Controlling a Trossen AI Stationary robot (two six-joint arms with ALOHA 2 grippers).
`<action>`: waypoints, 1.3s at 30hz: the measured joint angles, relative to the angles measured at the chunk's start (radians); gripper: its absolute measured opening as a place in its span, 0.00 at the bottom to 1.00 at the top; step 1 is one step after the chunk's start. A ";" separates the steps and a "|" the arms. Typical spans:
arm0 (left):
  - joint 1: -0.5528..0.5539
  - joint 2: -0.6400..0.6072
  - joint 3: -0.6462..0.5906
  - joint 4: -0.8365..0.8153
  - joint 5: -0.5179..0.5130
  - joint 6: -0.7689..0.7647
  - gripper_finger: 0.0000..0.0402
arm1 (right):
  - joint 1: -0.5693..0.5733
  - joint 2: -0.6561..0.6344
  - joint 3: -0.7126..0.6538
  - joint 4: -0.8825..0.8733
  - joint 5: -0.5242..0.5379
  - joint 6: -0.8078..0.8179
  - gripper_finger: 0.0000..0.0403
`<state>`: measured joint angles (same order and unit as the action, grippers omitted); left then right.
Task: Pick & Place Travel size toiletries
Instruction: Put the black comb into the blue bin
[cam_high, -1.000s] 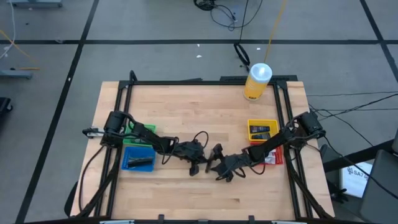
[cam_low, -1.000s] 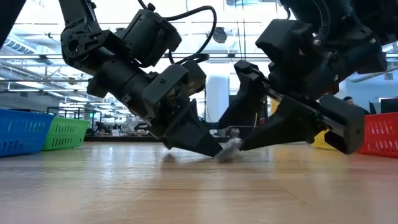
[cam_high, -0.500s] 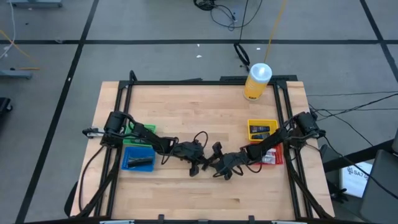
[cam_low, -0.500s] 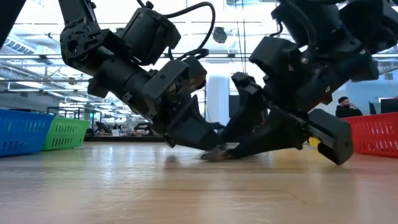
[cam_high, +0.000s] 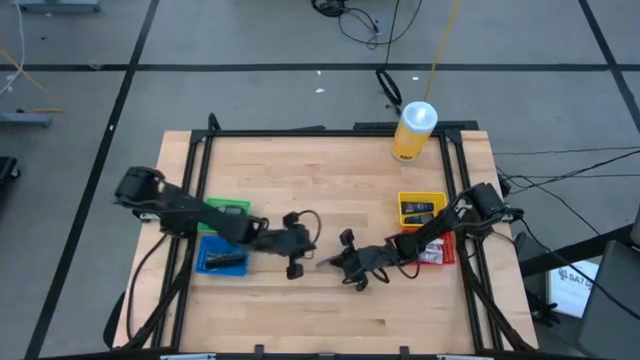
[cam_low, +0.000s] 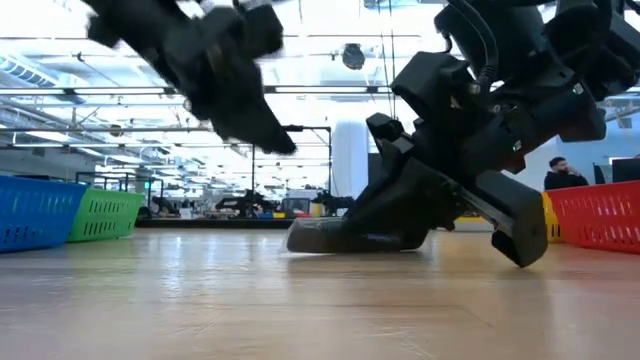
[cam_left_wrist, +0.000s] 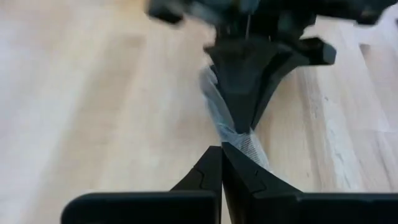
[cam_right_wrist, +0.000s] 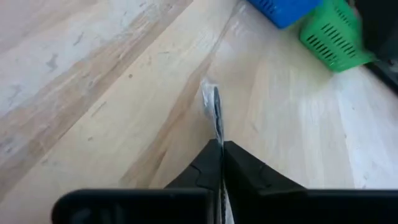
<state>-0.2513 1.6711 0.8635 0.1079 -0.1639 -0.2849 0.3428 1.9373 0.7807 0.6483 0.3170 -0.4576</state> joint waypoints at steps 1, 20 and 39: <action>-0.020 -0.031 0.000 -0.029 -0.058 0.011 0.01 | 0.004 0.001 -0.001 0.024 -0.001 0.000 0.02; -0.342 -0.103 0.000 0.241 -0.442 0.586 0.35 | 0.012 0.004 -0.004 0.456 -0.003 0.174 0.00; -0.260 -0.005 0.000 0.035 -0.500 0.128 0.39 | 0.013 0.002 -0.003 0.485 0.076 0.177 0.00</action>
<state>-0.5116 1.6657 0.8631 0.1429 -0.6636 -0.1570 0.3553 1.9396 0.7776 1.1332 0.3927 -0.2810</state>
